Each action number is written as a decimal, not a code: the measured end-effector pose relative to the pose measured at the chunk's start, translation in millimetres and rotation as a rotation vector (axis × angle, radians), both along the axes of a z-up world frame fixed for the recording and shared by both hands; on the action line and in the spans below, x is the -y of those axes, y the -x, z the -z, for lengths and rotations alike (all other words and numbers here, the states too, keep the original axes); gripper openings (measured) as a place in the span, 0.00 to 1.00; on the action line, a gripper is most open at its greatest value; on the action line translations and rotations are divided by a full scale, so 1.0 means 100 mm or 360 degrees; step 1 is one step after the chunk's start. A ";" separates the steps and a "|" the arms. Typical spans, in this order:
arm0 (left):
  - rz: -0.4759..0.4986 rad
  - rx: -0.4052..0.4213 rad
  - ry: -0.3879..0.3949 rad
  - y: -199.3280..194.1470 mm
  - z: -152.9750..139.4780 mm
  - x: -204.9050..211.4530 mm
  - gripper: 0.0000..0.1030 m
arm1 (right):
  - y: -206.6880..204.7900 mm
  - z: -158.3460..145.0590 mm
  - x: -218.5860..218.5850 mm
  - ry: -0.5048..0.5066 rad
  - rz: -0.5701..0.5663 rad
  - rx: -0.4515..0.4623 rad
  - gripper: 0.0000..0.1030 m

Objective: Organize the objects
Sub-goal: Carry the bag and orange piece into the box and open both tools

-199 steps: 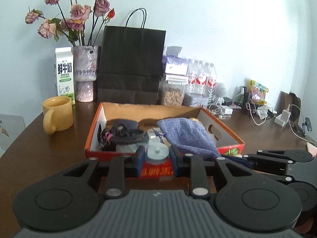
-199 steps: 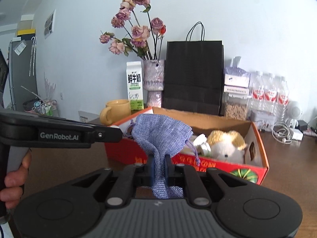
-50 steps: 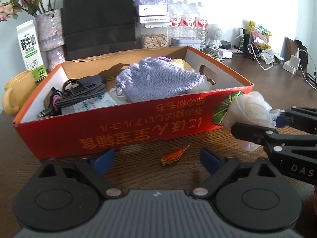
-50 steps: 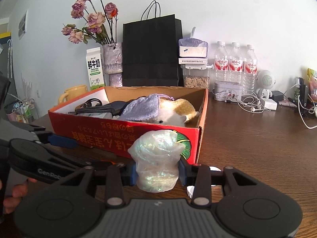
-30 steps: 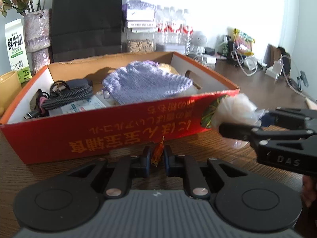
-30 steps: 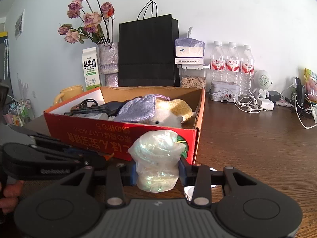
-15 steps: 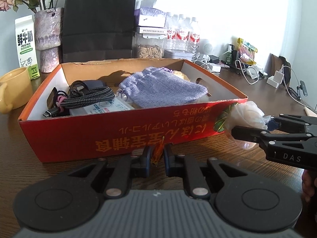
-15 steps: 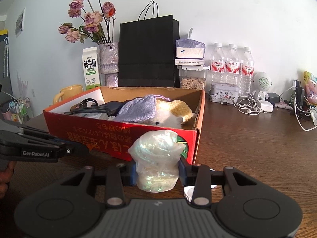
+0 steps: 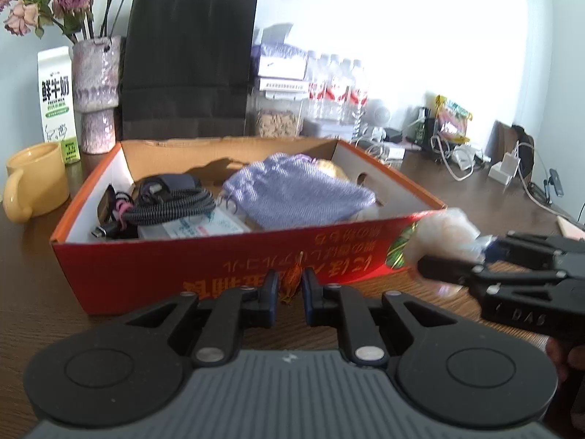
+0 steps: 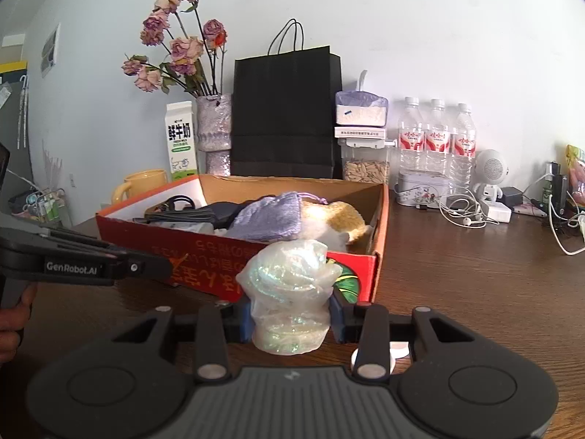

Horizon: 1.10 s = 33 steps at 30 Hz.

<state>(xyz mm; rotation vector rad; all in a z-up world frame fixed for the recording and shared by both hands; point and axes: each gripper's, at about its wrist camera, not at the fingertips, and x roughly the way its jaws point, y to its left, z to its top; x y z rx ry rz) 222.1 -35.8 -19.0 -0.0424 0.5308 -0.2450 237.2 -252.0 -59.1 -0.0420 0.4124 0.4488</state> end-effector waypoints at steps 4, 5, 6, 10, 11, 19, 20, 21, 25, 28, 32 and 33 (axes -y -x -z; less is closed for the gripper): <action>-0.0019 0.0037 0.0031 0.03 -0.09 -0.03 0.14 | 0.06 -0.07 -0.09 -0.0022 -0.0055 0.0029 0.37; -0.0023 0.0044 0.0038 0.03 -0.11 -0.04 0.14 | 0.07 -0.10 -0.11 -0.0029 -0.0060 0.0044 0.37; -0.0025 0.0049 0.0045 0.04 -0.13 -0.05 0.14 | 0.08 -0.12 -0.12 -0.0034 -0.0062 0.0058 0.37; -0.0034 0.0091 0.0063 0.06 -0.23 -0.09 0.14 | 0.07 -0.23 -0.18 -0.0063 -0.0066 0.0118 0.37; -0.0038 0.0104 0.0063 0.06 -0.26 -0.11 0.14 | 0.06 -0.27 -0.21 -0.0064 -0.0074 0.0135 0.37; -0.0071 0.0209 0.0000 -0.11 -0.55 -0.20 0.14 | -0.16 -0.53 -0.40 -0.0086 -0.0123 0.0247 0.37; -0.0080 0.0228 -0.0018 -0.15 -0.60 -0.21 0.14 | -0.23 -0.55 -0.42 -0.0094 -0.0129 0.0244 0.37; -0.0084 0.0248 -0.0031 -0.20 -0.64 -0.22 0.14 | -0.29 -0.57 -0.45 -0.0098 -0.0133 0.0240 0.37; -0.0126 0.0315 -0.0048 -0.42 -0.73 -0.27 0.14 | -0.57 -0.62 -0.59 -0.0095 -0.0162 0.0224 0.37; -0.0152 0.0296 -0.0038 -0.63 -0.69 -0.32 0.14 | -0.80 -0.63 -0.69 -0.0106 -0.0167 0.0187 0.37; -0.0190 0.0208 -0.0022 -0.91 -0.56 -0.46 0.14 | -1.05 -0.56 -0.78 -0.0156 -0.0135 0.0124 0.37; -0.0195 0.0196 -0.0013 -0.96 -0.53 -0.50 0.14 | -1.10 -0.53 -0.80 -0.0157 -0.0131 0.0105 0.37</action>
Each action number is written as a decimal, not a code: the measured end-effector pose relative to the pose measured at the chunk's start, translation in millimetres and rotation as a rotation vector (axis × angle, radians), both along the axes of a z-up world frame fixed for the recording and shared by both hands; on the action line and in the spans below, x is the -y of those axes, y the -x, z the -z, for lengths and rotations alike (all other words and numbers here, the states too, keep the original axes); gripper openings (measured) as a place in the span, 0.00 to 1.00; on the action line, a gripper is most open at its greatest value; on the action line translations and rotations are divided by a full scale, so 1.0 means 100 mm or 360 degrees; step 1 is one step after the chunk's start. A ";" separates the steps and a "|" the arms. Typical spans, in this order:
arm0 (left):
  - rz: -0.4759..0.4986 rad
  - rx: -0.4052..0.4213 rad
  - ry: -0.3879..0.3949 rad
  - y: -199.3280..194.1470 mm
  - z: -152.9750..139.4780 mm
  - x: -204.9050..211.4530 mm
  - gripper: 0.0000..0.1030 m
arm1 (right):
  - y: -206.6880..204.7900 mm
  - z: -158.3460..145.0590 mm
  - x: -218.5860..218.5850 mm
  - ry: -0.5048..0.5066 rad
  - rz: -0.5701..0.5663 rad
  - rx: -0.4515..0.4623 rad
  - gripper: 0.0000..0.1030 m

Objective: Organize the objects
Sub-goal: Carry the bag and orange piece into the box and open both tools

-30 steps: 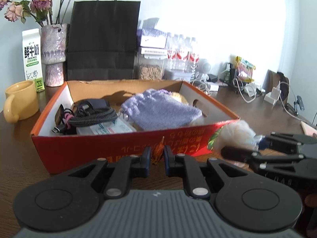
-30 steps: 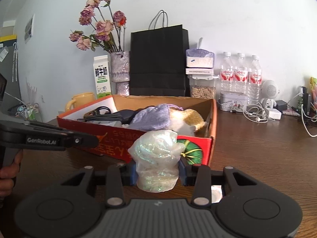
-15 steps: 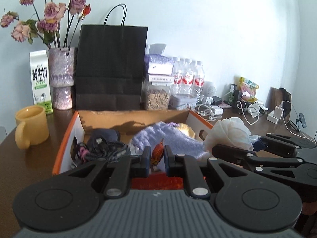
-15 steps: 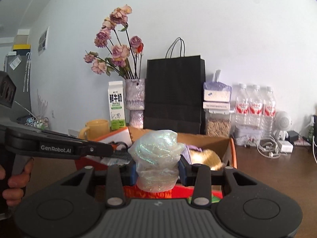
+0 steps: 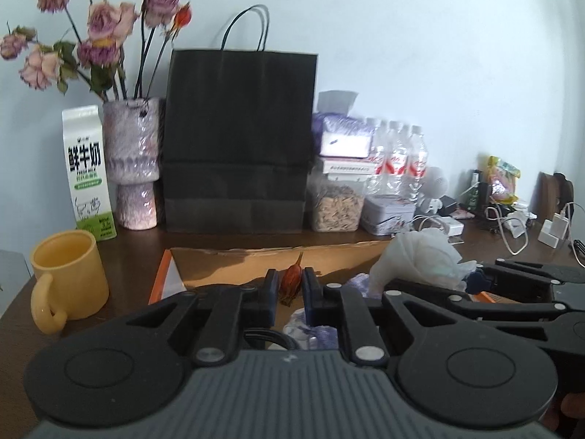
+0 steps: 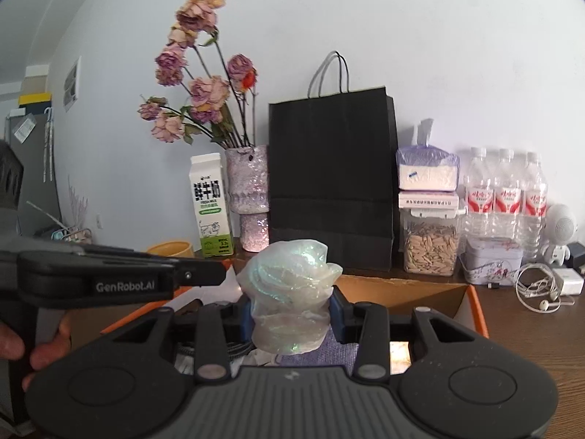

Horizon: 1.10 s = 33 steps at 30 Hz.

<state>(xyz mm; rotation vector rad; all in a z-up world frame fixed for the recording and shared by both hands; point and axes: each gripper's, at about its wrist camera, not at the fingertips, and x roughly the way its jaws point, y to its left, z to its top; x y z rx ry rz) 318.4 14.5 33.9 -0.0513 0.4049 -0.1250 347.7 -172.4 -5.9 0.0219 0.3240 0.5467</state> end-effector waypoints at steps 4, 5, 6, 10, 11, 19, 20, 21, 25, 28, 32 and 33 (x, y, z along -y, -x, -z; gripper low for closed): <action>0.0015 -0.0076 0.0037 -0.22 0.09 -0.15 0.14 | -0.12 0.11 -0.07 0.0035 0.0012 -0.0051 0.37; 0.0015 -0.0073 0.0022 -0.25 0.11 -0.17 0.14 | -0.13 0.14 -0.07 0.0041 0.0017 -0.0059 0.37; 0.0017 -0.0067 0.0003 -0.28 0.11 -0.18 0.14 | -0.15 0.16 -0.08 0.0050 0.0024 -0.0067 0.37; 0.0068 -0.0075 -0.0033 -0.36 0.13 -0.20 0.14 | -0.18 0.22 -0.08 0.0067 0.0036 -0.0098 0.37; 0.0079 -0.0086 -0.0038 -0.37 0.15 -0.20 0.14 | -0.19 0.23 -0.08 0.0070 0.0034 -0.0101 0.37; 0.0102 -0.0126 -0.0094 -0.38 0.23 -0.12 0.16 | -0.20 0.26 -0.08 0.0070 0.0037 -0.0130 0.45; 0.0093 -0.0122 -0.0103 -0.37 0.23 -0.11 0.29 | -0.19 0.25 -0.07 0.0063 0.0039 -0.0123 0.53; 0.0084 -0.0120 -0.0109 -0.36 0.22 -0.10 0.44 | -0.18 0.24 -0.06 0.0057 0.0039 -0.0111 0.65; 0.0014 -0.0033 -0.0123 -0.29 0.19 -0.10 1.00 | -0.14 0.19 -0.06 0.0062 0.0072 -0.0069 0.93; 0.0008 -0.0032 -0.0099 -0.30 0.17 -0.13 1.00 | -0.15 0.19 -0.05 0.0066 0.0093 -0.0065 1.00; -0.0002 -0.0043 -0.0100 -0.31 0.18 -0.13 1.00 | -0.15 0.19 -0.05 0.0072 0.0105 -0.0066 1.00; -0.0005 -0.0042 -0.0099 -0.31 0.18 -0.14 1.00 | -0.15 0.19 -0.04 0.0072 0.0109 -0.0067 1.00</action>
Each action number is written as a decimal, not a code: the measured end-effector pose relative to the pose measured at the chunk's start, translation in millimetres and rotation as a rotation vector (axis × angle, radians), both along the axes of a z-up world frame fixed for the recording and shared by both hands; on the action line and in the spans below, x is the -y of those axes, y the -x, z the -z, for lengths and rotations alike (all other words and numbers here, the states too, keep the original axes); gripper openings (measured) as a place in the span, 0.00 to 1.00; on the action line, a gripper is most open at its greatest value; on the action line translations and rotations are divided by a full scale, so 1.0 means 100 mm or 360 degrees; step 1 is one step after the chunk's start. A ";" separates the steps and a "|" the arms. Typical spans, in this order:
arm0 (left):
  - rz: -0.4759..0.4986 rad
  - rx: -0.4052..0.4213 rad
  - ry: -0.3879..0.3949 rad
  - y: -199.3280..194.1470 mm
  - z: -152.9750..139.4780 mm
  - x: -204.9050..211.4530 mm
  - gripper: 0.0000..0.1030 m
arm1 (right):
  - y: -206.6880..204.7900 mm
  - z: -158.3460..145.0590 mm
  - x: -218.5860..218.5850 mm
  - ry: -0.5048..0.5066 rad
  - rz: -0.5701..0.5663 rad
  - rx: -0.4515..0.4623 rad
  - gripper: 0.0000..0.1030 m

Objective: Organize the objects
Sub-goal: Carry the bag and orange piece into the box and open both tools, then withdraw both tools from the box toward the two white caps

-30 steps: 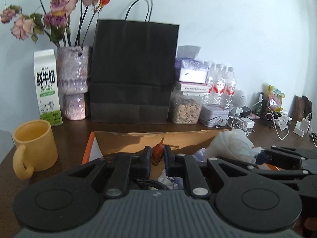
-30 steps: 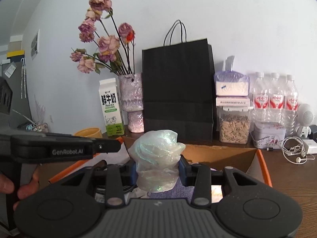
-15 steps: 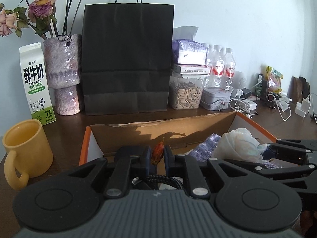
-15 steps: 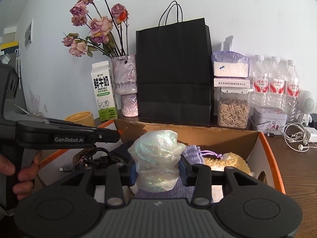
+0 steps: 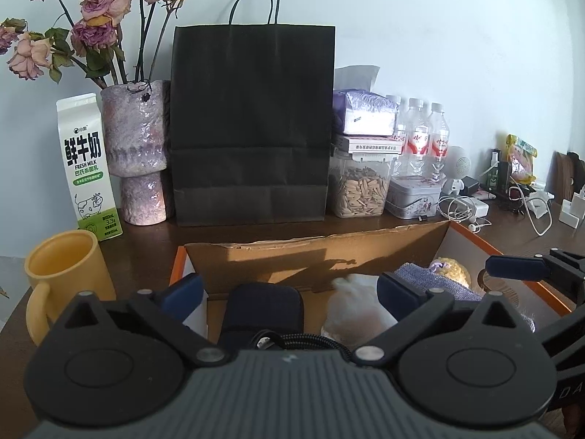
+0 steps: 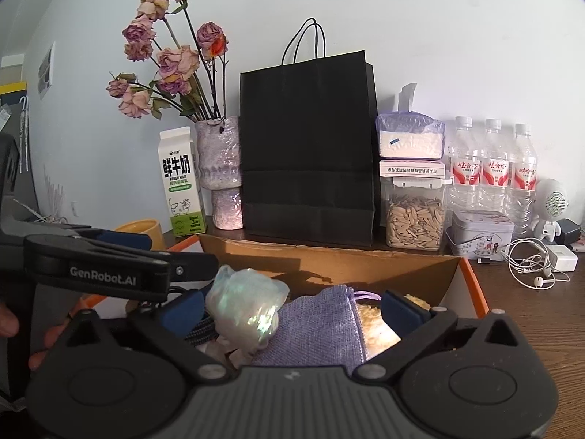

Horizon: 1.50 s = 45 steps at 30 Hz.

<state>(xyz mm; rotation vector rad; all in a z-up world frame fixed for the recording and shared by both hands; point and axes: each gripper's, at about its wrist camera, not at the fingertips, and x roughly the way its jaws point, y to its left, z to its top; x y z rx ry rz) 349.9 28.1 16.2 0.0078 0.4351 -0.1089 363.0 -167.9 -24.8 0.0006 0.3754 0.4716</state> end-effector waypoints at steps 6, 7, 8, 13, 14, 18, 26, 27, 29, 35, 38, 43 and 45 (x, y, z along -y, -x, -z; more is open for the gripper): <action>-0.0009 0.0004 0.0003 0.00 0.00 0.00 1.00 | 0.00 -0.01 -0.01 0.0011 0.0003 0.0000 1.00; -0.0015 0.0009 0.0005 0.01 -0.01 0.00 1.00 | 0.01 -0.01 -0.01 0.0015 0.0002 0.0001 1.00; -0.0019 0.0016 0.0005 0.02 -0.02 0.00 1.00 | 0.02 -0.02 -0.01 0.0018 0.0002 0.0006 1.00; -0.0055 0.0051 0.0034 0.12 -0.10 -0.01 1.00 | 0.10 -0.09 0.00 0.0023 0.0013 0.0039 1.00; -0.0062 0.0055 0.0042 0.15 -0.11 -0.01 1.00 | 0.12 -0.10 0.00 0.0022 0.0017 0.0041 1.00; -0.0074 0.0063 0.0072 0.26 -0.18 0.01 1.00 | 0.22 -0.18 0.04 0.0001 0.0026 0.0063 1.00; -0.0107 0.0106 0.0115 0.52 -0.34 0.02 1.00 | 0.47 -0.34 0.15 -0.0044 0.0058 0.0108 1.00; -0.0113 0.0111 0.0116 0.56 -0.37 0.02 1.00 | 0.50 -0.36 0.16 -0.0045 0.0057 0.0111 1.00; -0.0126 0.0121 0.0119 0.63 -0.40 0.03 1.00 | 0.58 -0.39 0.18 -0.0040 0.0058 0.0120 1.00; -0.0178 0.0119 0.0113 0.86 -0.46 0.06 1.00 | 0.85 -0.43 0.31 -0.0052 0.0056 0.0119 1.00; -0.0191 0.0106 0.0103 0.99 -0.46 0.09 1.00 | 0.98 -0.42 0.39 -0.0050 0.0061 0.0108 1.00; -0.0207 0.0071 0.0101 1.20 -0.43 0.16 1.00 | 1.22 -0.41 0.57 -0.0039 0.0099 0.0094 1.00; -0.0207 0.0052 0.0099 1.28 -0.40 0.19 1.00 | 1.32 -0.39 0.63 -0.0027 0.0116 0.0084 1.00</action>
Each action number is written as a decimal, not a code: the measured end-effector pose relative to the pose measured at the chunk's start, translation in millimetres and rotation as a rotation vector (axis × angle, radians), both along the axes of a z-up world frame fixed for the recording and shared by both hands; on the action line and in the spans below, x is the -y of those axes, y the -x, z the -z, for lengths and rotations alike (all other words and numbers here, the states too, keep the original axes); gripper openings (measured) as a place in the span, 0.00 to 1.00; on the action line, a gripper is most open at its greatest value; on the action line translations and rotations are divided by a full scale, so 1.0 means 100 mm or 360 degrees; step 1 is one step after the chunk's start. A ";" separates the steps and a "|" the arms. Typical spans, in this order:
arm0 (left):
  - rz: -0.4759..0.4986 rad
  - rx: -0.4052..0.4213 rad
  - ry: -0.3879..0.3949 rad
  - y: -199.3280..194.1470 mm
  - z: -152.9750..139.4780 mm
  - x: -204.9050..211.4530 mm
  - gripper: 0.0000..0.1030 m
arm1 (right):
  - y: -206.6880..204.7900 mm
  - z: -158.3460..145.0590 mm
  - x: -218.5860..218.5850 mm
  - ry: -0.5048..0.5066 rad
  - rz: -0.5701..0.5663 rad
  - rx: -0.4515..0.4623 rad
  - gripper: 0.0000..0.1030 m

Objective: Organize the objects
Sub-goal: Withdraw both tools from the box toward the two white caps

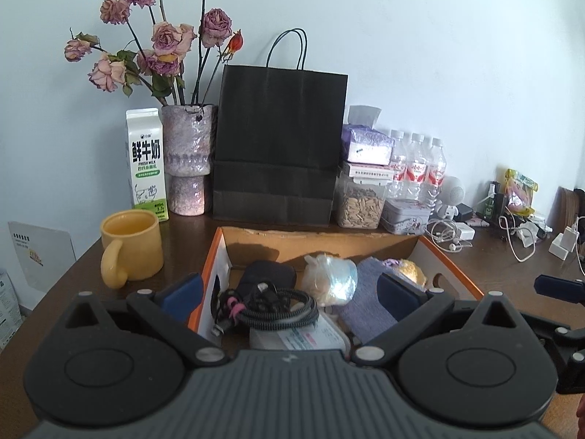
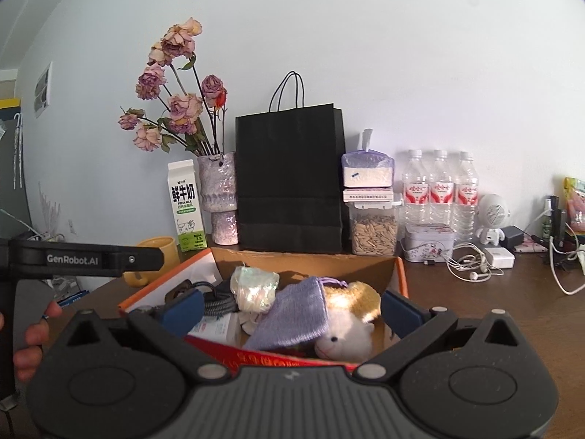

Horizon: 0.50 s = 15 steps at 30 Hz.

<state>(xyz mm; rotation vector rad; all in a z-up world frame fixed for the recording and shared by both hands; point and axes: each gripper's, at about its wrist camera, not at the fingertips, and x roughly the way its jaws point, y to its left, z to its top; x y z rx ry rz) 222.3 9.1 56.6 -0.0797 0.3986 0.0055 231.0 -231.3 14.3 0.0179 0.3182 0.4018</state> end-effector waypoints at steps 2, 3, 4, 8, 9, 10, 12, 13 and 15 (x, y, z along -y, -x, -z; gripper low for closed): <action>0.0002 -0.0018 -0.0003 0.07 0.03 0.03 1.00 | 0.09 0.03 0.07 0.0011 0.0015 -0.0016 1.00; 0.0005 -0.0026 -0.0007 0.11 0.04 0.05 1.00 | 0.12 0.05 0.10 0.0017 0.0021 -0.0027 1.00; 0.0006 -0.0034 -0.0012 0.14 0.06 0.07 1.00 | 0.16 0.07 0.13 0.0021 0.0030 -0.0039 1.00; 0.0010 -0.0065 -0.0013 0.24 0.11 0.12 1.00 | 0.28 0.16 0.24 0.0044 0.0058 -0.0089 1.00; 0.0008 -0.0076 -0.0014 0.26 0.13 0.13 1.00 | 0.30 0.18 0.27 0.0051 0.0064 -0.0097 1.00; 0.0006 -0.0088 -0.0015 0.29 0.15 0.14 1.00 | 0.31 0.19 0.29 0.0057 0.0070 -0.0106 1.00; 0.0005 -0.0112 -0.0019 0.33 0.19 0.17 1.00 | 0.35 0.23 0.34 0.0069 0.0084 -0.0123 1.00; 0.0005 -0.0125 -0.0023 0.36 0.21 0.18 1.00 | 0.35 0.25 0.36 0.0078 0.0093 -0.0134 1.00; 0.0005 -0.0148 -0.0029 0.40 0.26 0.20 1.00 | 0.35 0.29 0.41 0.0104 0.0108 -0.0159 1.00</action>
